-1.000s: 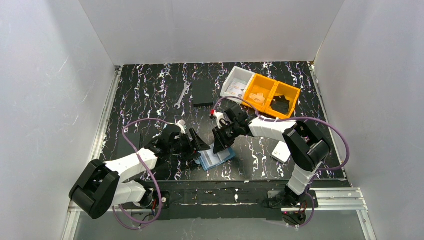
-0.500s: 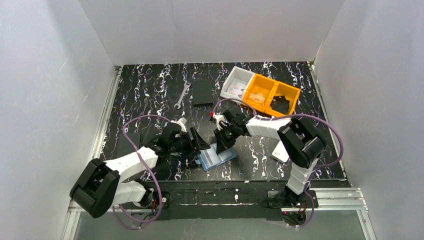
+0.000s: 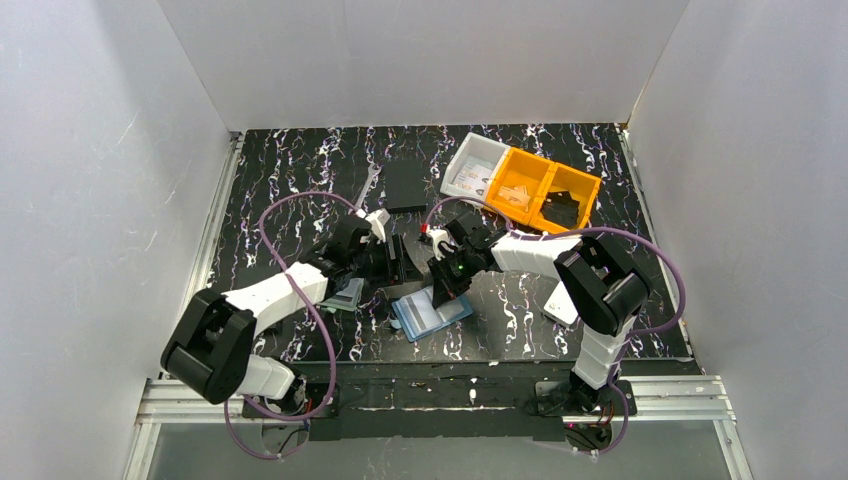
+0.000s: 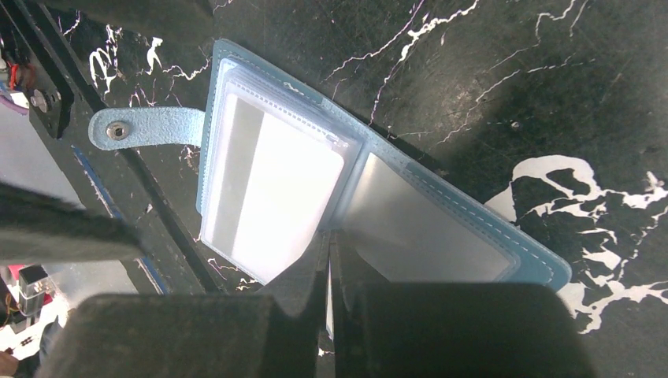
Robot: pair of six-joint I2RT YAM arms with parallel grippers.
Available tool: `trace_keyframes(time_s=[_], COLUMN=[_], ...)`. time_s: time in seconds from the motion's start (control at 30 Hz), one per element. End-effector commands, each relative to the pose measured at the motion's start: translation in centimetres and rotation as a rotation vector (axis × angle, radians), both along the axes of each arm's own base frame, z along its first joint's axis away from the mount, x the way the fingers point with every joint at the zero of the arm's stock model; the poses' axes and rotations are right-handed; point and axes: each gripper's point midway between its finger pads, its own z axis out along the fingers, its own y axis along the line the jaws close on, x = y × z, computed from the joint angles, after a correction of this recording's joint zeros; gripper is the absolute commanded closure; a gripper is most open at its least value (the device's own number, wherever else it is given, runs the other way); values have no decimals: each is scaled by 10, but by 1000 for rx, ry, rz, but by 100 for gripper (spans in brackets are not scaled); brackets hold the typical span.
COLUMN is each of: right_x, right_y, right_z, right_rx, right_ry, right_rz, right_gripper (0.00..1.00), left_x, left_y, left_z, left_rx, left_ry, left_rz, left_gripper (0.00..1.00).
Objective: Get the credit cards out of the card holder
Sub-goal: Remove the credit card from the card holder.
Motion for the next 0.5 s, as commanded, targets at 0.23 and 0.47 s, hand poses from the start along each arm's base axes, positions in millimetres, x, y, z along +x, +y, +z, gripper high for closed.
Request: trace_keyframes(time_s=[0.23, 0.47], right_x=[6, 5], right_y=[2, 2], right_z=[-3, -4], right_rx=[-21, -20], right_ry=[-8, -5], right_rz=[-8, -7], right_gripper=[91, 91], left_x=[-11, -12], left_y=[3, -1], left_z=[-20, -21], left_rx=[69, 45], left_ry=[103, 113], left_rz=[-80, -81], left_gripper=[42, 43])
